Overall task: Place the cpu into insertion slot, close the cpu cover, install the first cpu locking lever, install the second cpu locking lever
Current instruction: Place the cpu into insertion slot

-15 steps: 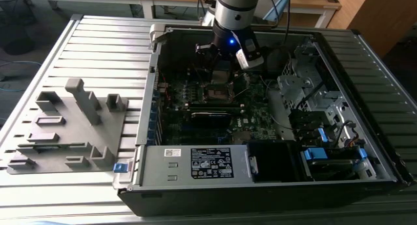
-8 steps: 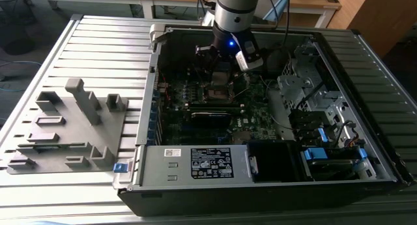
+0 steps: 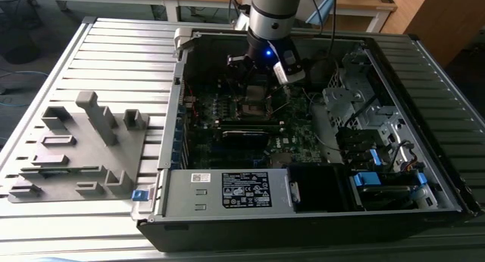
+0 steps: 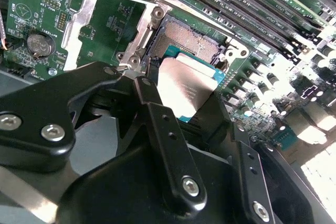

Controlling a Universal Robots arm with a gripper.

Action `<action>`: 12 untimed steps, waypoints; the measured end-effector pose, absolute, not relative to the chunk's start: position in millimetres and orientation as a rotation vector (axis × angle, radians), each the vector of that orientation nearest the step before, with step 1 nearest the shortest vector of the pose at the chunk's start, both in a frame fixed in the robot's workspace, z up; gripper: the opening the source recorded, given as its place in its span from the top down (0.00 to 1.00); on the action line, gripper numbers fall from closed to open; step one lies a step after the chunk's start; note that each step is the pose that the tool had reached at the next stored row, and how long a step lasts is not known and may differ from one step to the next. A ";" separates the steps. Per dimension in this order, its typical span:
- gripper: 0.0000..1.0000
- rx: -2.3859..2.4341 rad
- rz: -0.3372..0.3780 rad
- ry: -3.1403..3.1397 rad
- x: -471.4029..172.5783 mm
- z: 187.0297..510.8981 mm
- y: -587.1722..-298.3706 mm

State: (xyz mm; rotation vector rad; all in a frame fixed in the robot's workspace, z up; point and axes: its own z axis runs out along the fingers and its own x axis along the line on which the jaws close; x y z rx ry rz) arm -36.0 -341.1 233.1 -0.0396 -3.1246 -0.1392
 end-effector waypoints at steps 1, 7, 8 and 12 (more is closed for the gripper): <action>0.46 -0.041 -0.139 -3.125 -36.0 232.9 -341.1; 0.46 -0.169 -0.140 -3.124 -36.1 230.8 -341.1; 0.46 -0.196 -0.140 -3.123 -36.1 230.5 -341.1; 0.46 -0.311 -0.140 -3.117 -36.1 229.9 -341.1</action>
